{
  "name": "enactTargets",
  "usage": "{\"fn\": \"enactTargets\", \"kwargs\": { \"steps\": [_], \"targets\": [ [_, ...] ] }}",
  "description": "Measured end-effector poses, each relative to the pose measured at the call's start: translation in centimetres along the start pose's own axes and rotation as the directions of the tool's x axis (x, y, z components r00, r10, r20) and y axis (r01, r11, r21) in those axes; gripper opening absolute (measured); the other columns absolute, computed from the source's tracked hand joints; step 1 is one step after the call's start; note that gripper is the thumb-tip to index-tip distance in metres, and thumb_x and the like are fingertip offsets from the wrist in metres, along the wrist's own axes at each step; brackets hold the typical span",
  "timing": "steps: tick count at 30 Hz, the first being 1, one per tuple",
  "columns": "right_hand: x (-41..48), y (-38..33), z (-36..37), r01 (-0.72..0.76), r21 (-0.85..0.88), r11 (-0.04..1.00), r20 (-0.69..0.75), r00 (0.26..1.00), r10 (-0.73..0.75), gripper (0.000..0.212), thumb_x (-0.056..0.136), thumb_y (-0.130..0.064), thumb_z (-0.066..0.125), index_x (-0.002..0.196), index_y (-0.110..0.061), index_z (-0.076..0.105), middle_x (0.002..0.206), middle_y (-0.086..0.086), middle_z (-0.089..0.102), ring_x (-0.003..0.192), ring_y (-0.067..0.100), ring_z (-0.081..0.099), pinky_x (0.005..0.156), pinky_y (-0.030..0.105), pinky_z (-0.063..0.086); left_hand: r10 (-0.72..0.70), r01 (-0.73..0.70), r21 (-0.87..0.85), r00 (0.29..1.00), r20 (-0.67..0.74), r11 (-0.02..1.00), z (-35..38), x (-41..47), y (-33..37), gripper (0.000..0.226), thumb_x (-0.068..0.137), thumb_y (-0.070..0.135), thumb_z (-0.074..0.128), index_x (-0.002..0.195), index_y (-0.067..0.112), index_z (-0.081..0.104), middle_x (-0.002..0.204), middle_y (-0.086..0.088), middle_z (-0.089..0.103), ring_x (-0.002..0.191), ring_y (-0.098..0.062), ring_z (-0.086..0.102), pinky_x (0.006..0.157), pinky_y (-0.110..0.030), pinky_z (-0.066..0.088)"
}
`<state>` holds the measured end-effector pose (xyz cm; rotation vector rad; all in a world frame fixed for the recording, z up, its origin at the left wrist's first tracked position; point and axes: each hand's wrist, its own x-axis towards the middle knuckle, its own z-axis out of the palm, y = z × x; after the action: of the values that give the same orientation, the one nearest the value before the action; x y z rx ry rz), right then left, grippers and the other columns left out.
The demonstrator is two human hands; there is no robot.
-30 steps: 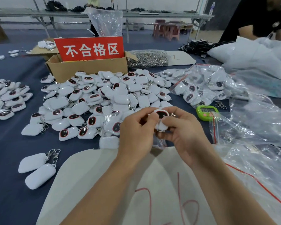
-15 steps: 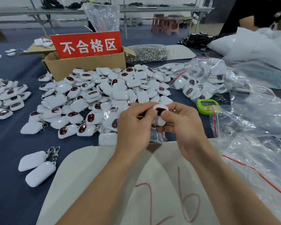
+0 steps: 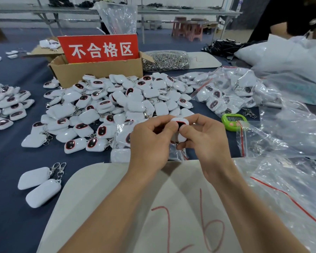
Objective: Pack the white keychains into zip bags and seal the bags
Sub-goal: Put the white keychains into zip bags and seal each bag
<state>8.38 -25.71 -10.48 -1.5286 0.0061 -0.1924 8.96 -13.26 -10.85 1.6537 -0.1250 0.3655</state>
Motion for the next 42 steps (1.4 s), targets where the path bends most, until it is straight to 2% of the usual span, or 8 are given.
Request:
{"fn": "enactTargets", "kwargs": {
  "steps": [5,10,14,17,27,33,38,42],
  "targets": [
    [-0.1,0.1,0.1,-0.010,-0.001,1.000,0.017,1.000,0.010,0.015,0.077,-0.007,0.062,0.081,-0.014,0.075,0.076,0.013,0.077,0.066,0.022,0.072,0.059,0.033,0.057,0.045,-0.039,0.127,0.998,-0.044,0.991,0.0,-0.1,-0.4,0.028,0.083,0.035,0.066,0.076,0.062,0.071,0.079,0.015,0.073,0.075,-0.006,0.066,0.071,-0.022,0.051],
    [0.0,0.2,0.0,-0.028,-0.040,0.999,0.021,0.999,0.029,0.020,0.071,-0.008,0.071,0.090,-0.012,0.074,0.079,0.020,0.075,0.066,0.025,0.067,0.062,0.045,0.049,-0.046,0.048,0.045,0.998,-0.047,0.998,0.0,0.2,-0.8,0.009,0.087,0.028,0.075,0.092,0.031,0.082,0.081,0.009,0.076,0.077,-0.011,0.069,0.075,-0.029,0.054],
    [-0.1,0.3,0.0,-0.006,-0.049,0.999,0.034,0.999,0.008,0.022,0.076,0.005,0.069,0.091,-0.010,0.075,0.076,0.017,0.076,0.063,0.022,0.066,0.061,0.038,0.052,-0.072,0.075,0.047,0.996,-0.058,0.996,-0.1,-0.1,-0.6,0.010,0.088,0.023,0.076,0.093,0.028,0.082,0.082,0.010,0.077,0.079,-0.011,0.071,0.076,-0.028,0.055],
    [-0.1,0.3,0.1,-0.022,-0.078,0.997,0.038,0.999,0.025,0.026,0.066,0.000,0.066,0.086,-0.013,0.077,0.073,0.017,0.075,0.061,0.024,0.067,0.063,0.041,0.055,-0.069,0.073,0.064,0.996,-0.062,0.995,-0.4,-0.2,-0.9,0.008,0.086,0.027,0.077,0.090,0.032,0.082,0.079,0.012,0.076,0.078,-0.012,0.070,0.077,-0.031,0.056],
    [-0.2,0.5,-0.1,0.024,-0.144,0.989,0.002,1.000,-0.024,0.024,0.083,0.003,0.065,0.090,-0.017,0.076,0.074,0.011,0.077,0.063,0.019,0.068,0.064,0.044,0.055,-0.075,0.078,0.061,0.996,-0.041,0.995,-0.4,-0.1,-0.9,0.009,0.088,0.027,0.077,0.092,0.033,0.082,0.080,0.015,0.076,0.077,-0.008,0.071,0.077,-0.031,0.058],
    [-0.1,0.6,-0.1,0.082,-0.148,0.986,-0.003,0.997,-0.083,0.031,0.084,0.007,0.062,0.091,-0.019,0.076,0.075,0.004,0.078,0.065,0.011,0.073,0.061,0.022,0.054,-0.027,0.032,0.094,0.998,-0.051,0.995,-0.5,-0.1,-0.9,0.021,0.085,0.029,0.075,0.078,0.049,0.076,0.080,0.019,0.076,0.078,-0.004,0.071,0.077,-0.028,0.058],
    [0.0,0.7,-0.2,0.074,-0.127,0.989,-0.022,0.997,-0.077,0.026,0.080,-0.004,0.065,0.096,-0.019,0.078,0.080,0.004,0.079,0.070,0.019,0.072,0.063,0.042,0.056,0.021,-0.015,0.120,0.999,-0.048,0.993,-0.8,0.0,-0.9,0.021,0.083,0.032,0.075,0.078,0.052,0.074,0.080,0.020,0.075,0.077,-0.005,0.071,0.074,-0.024,0.056],
    [0.3,0.5,-0.8,0.126,-0.117,0.985,-0.063,0.989,-0.134,0.035,0.079,0.010,0.065,0.093,-0.018,0.079,0.081,0.002,0.079,0.073,0.015,0.073,0.072,0.032,0.060,0.032,-0.018,0.159,0.996,-0.088,0.987,-0.8,0.1,-0.9,0.012,0.079,0.040,0.076,0.075,0.051,0.070,0.078,0.024,0.073,0.074,-0.001,0.069,0.067,-0.012,0.050]
  ]
}}
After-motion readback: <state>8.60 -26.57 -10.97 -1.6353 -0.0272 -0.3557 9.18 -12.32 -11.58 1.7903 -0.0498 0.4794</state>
